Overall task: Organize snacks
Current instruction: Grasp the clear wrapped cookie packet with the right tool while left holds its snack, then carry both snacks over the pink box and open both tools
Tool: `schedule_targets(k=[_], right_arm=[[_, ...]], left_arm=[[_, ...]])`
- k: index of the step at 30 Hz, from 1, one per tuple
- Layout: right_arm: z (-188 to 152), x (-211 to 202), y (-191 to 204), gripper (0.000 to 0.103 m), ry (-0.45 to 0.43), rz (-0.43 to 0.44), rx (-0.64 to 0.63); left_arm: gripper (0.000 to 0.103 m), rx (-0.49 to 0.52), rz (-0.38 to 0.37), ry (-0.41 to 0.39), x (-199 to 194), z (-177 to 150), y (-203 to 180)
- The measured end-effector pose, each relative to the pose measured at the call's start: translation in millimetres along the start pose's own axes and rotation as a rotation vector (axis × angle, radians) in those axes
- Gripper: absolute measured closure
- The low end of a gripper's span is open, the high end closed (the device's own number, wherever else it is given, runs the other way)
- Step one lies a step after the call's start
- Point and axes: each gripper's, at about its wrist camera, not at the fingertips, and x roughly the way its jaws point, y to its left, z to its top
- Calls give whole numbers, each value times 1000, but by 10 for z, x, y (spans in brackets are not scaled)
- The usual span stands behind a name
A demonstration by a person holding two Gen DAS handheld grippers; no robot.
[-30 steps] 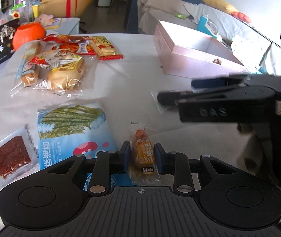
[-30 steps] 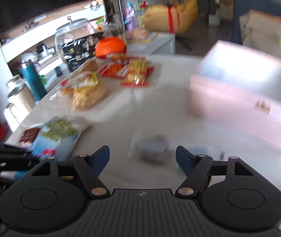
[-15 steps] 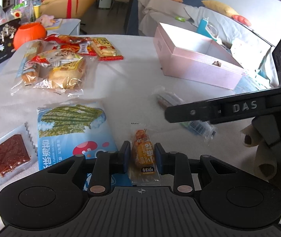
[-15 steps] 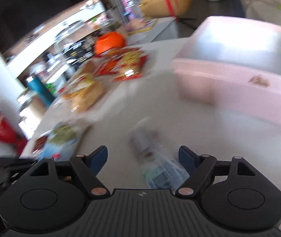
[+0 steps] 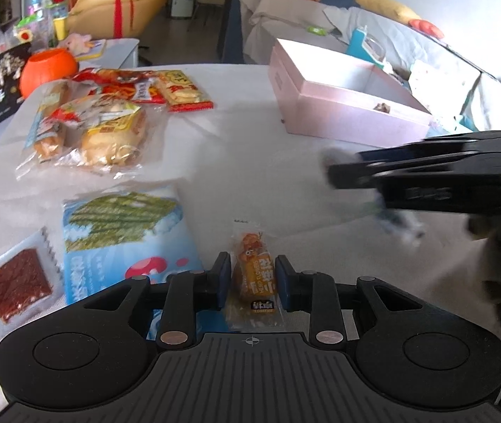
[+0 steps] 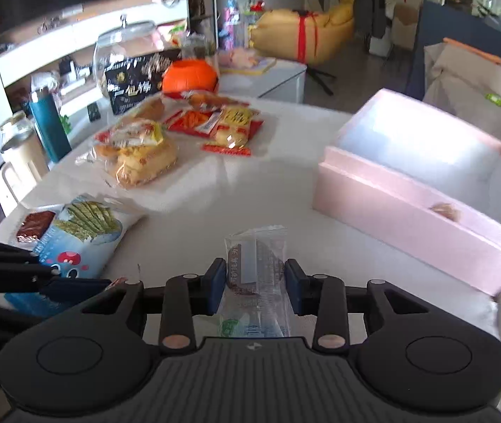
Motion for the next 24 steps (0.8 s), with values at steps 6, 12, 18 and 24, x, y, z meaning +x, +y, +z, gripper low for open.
schedule_targets(k=[6, 12, 18, 24], right_arm=[[-10, -505, -472, 67, -75, -67, 103], [397, -963, -876, 67, -254, -162, 159], [1097, -903, -1409, 63, -337, -209, 262], [1227, -724, -1807, 49, -306, -167, 415]], left_arm=[[76, 113, -81, -122, -68, 708, -403], [76, 265, -53, -309, -132, 1626, -923], [74, 249, -81, -336, 81, 2230, -1052], [74, 215, -121, -282, 224, 2314, -952]])
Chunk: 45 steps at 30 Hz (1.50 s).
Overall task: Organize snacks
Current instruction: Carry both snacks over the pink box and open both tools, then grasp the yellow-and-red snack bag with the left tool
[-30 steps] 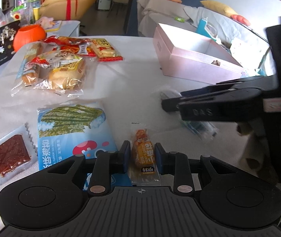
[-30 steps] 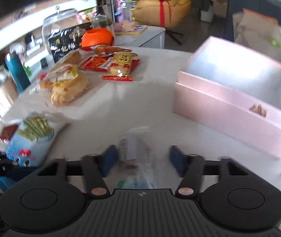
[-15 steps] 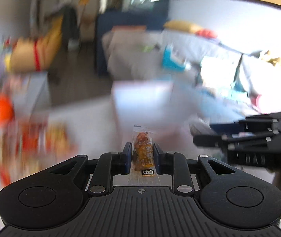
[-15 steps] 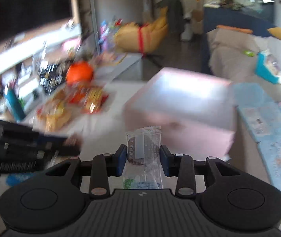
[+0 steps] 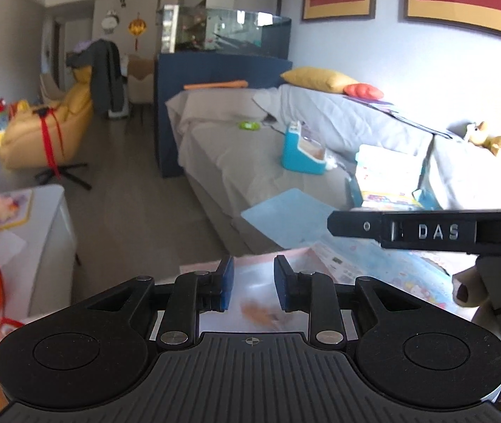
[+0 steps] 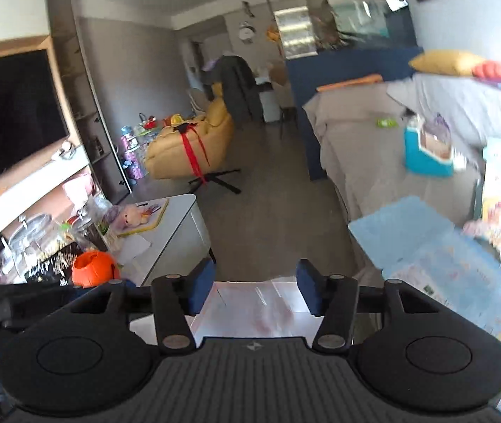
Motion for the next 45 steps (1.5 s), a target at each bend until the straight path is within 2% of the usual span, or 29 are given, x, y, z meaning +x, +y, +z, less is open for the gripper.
schedule_targets(k=[3, 6, 10, 14, 18, 23, 29, 32, 33, 35, 37, 42, 45], right_arm=[[-161, 5, -3, 43, 18, -20, -21], [-351, 16, 61, 43, 54, -28, -60], [-658, -17, 190, 39, 106, -19, -133], [-1020, -22, 411, 33, 161, -23, -237], [-1325, 29, 724, 32, 239, 71, -277], [-1697, 120, 1406, 31, 340, 228, -338], [-2128, 196, 2336, 31, 412, 361, -449], [-2309, 233, 2658, 31, 426, 383, -493], [-2350, 252, 2717, 29, 430, 380, -511], [-2450, 215, 2811, 27, 384, 356, -578], [-2490, 165, 2779, 27, 352, 339, -640], [-2495, 135, 2333, 25, 317, 196, -673], [-2432, 78, 1971, 21, 312, 161, -617]], left_arm=[[74, 4, 8, 24, 15, -98, 74], [74, -14, 2, 51, -81, -287, 209], [74, -46, 36, 110, -400, -783, 511], [74, -118, 142, 196, -864, -1389, 988], [73, -233, 259, 251, -1378, -1839, 1434], [73, -342, 309, 282, -1932, -2299, 1704], [73, -466, 345, 270, -2106, -2575, 1875], [73, -525, 368, 240, -2089, -2645, 1965], [73, -546, 365, 228, -2066, -2660, 1986], [73, -559, 344, 226, -1977, -2662, 1964], [70, -531, 332, 223, -1902, -2638, 1871], [69, -516, 215, 232, -1711, -2574, 1581], [69, -490, 160, 249, -1573, -2519, 1395]])
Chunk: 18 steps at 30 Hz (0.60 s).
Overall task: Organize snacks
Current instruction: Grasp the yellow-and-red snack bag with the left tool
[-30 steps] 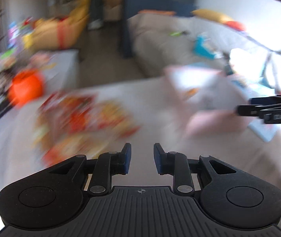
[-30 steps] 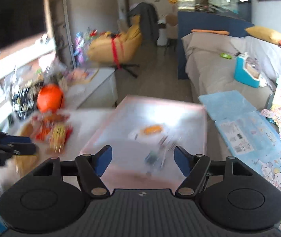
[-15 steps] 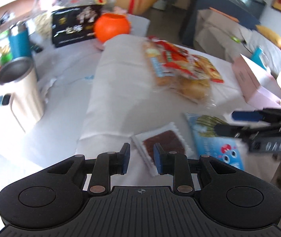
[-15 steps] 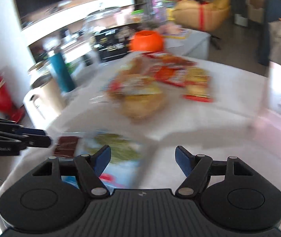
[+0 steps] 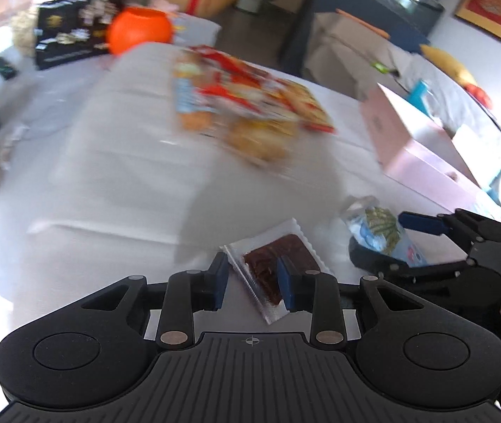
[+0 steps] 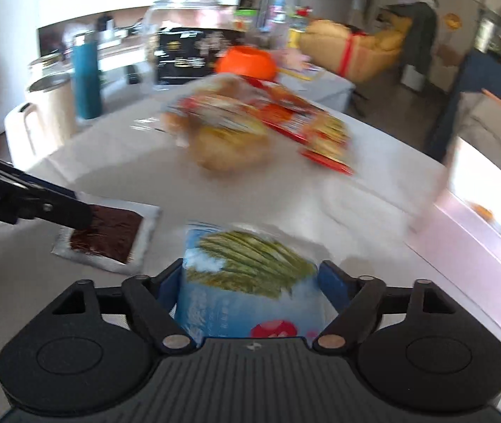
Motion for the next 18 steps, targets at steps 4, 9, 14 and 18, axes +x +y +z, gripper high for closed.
schedule_targets(k=[4, 9, 14, 18], right_arm=[[-181, -81, -377, 20, 2, -23, 86], [-364, -82, -757, 16, -3, -10, 229], [-434, -74, -751, 15, -47, -42, 235], [-458, -87, -778, 15, -55, -29, 253]], left_arm=[[69, 67, -91, 49, 89, -17, -285], [69, 185, -66, -78, -50, 275, -527], [69, 144, 52, -215, 192, 971, -355], [69, 97, 146, -162, 664, 1286, -92]])
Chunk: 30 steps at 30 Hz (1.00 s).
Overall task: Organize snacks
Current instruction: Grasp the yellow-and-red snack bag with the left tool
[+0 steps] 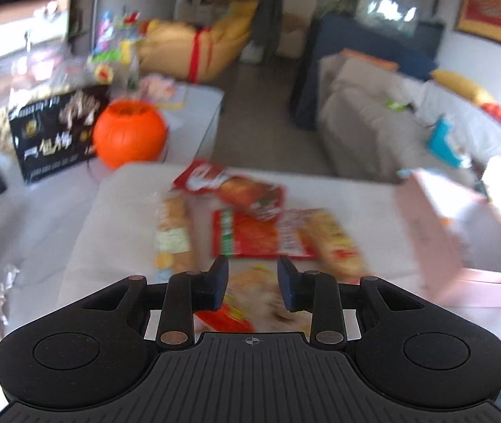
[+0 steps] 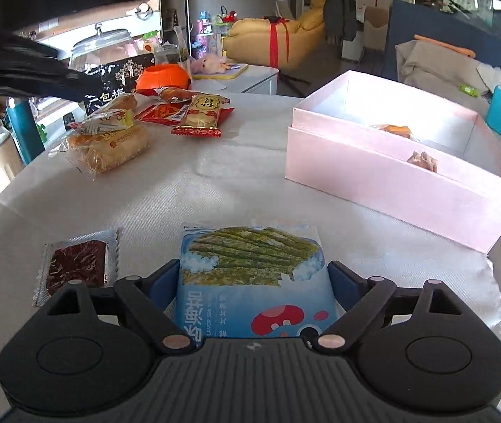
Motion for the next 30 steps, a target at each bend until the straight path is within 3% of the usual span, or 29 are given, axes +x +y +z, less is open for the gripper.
schedule_targets(k=[2, 6, 10, 13, 19, 22, 26, 29, 30], right_arm=[[-1, -13, -13, 15, -4, 6, 8], [2, -20, -12, 14, -6, 13, 14], [1, -21, -14, 12, -2, 16, 6], [0, -25, -10, 12, -3, 9, 6], [38, -219, 208, 12, -88, -62, -91], [100, -362, 382, 12, -108, 40, -146], [96, -296, 647, 12, -36, 202, -181], [40, -143, 833, 13, 4, 230, -215], [25, -104, 872, 19, 6, 227, -231]], left_arm=[[69, -15, -14, 27, 96, -49, 48], [69, 4, -85, 34, -124, -244, -29], [69, 83, -118, 54, -400, -562, -178], [68, 127, -153, 114, -487, -795, -259], [62, 124, -126, 137, -690, -1036, -248], [62, 105, -75, 126, -796, -1058, -161], [64, 78, -22, 101, -927, -1006, -65], [64, 53, -36, 97, -1007, -976, -47], [64, 53, -43, 100, -1029, -980, -61]])
